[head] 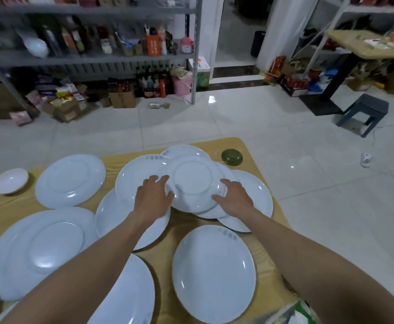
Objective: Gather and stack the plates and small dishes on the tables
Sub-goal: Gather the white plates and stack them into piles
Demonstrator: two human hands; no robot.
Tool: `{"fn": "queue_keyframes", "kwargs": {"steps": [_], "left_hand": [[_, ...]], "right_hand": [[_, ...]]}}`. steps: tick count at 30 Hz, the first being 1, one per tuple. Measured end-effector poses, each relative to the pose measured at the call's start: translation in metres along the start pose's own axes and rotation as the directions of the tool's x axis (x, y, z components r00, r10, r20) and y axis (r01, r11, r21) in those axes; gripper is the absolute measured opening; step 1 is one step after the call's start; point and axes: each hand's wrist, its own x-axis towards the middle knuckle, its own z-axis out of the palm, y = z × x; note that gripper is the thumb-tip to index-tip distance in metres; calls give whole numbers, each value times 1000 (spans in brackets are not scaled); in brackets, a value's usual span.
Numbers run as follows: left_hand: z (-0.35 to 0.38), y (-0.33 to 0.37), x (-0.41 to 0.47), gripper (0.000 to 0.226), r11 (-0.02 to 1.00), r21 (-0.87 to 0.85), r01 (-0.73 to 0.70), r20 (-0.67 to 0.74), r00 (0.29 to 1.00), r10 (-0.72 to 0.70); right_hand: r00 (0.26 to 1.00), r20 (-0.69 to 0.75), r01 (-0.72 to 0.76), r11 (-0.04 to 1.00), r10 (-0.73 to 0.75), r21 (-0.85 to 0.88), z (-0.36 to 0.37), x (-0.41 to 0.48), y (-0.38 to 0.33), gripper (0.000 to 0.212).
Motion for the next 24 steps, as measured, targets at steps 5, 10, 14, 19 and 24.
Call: {"fn": "queue_keyframes", "kwargs": {"steps": [5,10,14,19,24], "left_hand": [[6,-1,51,63,976,-97,193,99,978,-184],[14,0,78,85,886,-257,387,219,916,-336],[19,3,85,79,812,-330,482,264,873,-411],[15,2,87,76,779,-348,522,267,851,-452],[5,2,83,70,762,-363,536,234,844,-482]], "right_hand": [[995,13,-103,973,102,206,-5,50,-13,74],[967,37,-251,907,254,338,-7,78,-19,73],[927,65,-359,828,368,431,-7,90,-23,62],[909,120,-408,789,400,460,-9,96,-29,54],[903,186,-425,744,387,516,-13,91,-31,62]]}}
